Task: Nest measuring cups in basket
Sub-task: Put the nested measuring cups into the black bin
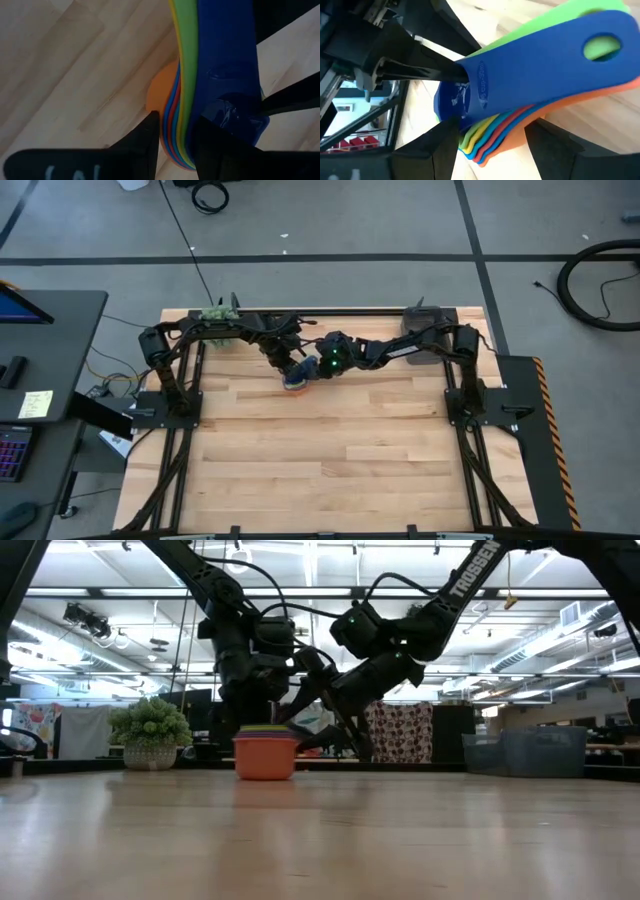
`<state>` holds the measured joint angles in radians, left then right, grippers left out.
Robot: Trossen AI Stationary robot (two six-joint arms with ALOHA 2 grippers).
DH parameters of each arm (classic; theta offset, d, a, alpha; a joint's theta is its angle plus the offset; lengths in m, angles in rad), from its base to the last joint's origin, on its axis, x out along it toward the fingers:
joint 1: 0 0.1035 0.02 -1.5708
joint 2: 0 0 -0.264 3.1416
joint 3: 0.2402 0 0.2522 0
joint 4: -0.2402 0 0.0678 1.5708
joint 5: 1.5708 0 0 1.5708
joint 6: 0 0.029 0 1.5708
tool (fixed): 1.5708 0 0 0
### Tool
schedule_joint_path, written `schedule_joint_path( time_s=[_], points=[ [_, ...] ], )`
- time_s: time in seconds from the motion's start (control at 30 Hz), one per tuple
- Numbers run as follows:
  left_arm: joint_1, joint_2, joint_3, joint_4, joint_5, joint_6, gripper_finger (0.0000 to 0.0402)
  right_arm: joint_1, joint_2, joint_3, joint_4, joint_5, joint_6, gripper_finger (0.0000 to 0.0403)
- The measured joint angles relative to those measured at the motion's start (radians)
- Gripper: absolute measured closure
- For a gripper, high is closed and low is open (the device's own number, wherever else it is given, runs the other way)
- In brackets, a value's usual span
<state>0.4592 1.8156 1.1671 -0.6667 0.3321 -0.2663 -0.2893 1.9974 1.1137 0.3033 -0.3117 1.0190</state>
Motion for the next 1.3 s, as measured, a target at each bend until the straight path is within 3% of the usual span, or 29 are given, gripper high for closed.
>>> schedule_joint_path(
  time_s=[1.3],
  points=[
    [0.003,0.001,0.001,0.010,0.030,0.104,0.0306,-0.008,0.016,0.002,0.049,-0.026,-0.001,0.0209]
  ],
)
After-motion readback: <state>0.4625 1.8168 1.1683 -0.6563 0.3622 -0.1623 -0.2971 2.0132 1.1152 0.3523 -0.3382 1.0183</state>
